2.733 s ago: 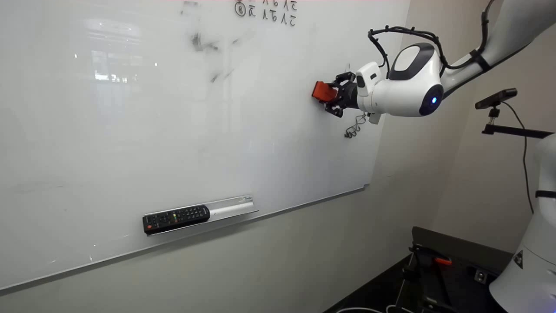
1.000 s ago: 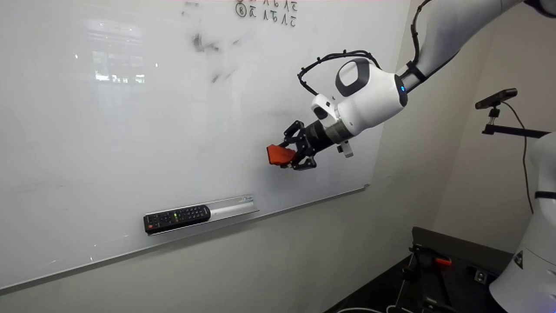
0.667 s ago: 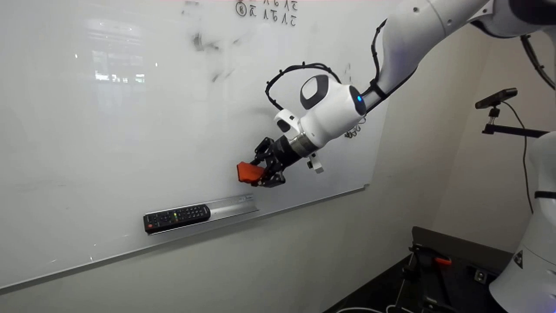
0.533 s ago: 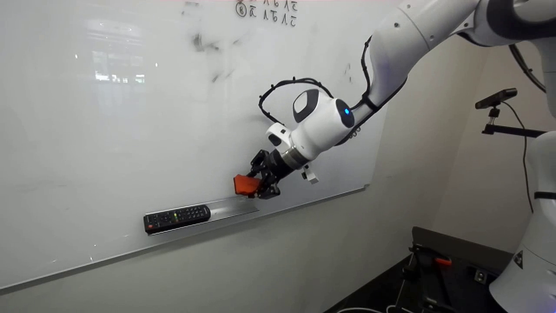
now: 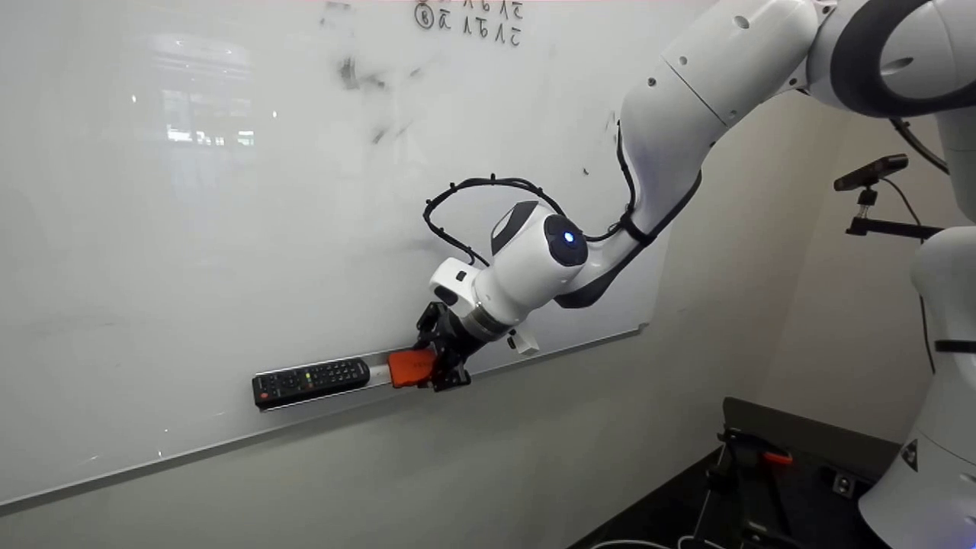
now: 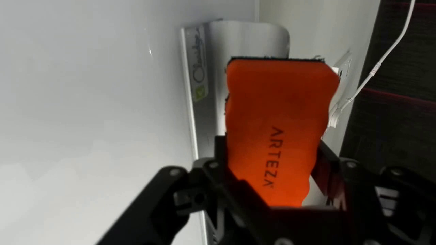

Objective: Pick up the duster and erase the board

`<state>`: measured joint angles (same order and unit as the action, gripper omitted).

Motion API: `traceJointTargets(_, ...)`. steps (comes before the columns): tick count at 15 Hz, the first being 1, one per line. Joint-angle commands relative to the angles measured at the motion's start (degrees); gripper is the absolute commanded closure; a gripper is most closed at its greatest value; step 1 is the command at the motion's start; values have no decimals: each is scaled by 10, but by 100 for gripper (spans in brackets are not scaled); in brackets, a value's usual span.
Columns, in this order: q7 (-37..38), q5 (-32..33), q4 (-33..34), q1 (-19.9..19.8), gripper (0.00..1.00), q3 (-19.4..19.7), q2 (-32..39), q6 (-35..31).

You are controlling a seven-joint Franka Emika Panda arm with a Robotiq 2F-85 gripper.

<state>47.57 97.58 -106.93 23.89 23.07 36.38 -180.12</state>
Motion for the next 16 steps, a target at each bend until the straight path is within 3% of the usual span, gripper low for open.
traceJointTargets(1, -153, -52, -9, -97, 65, -128, -40, 72)
traceJointTargets(2, -197, -101, -16, -56, 65, -81, -35, 43)
traceJointTargets(3, -127, -59, 0, -65, 40, -97, -17, 52)
traceJointTargets(5, -175, -90, -1, -64, 40, -92, -20, 51)
traceJointTargets(8, -179, -91, -2, -62, 40, -90, -20, 51)
traceJointTargets(9, -189, -93, -3, -66, 65, -91, -21, 42)
traceJointTargets(16, -195, -105, 16, -81, 65, -93, -29, 25)
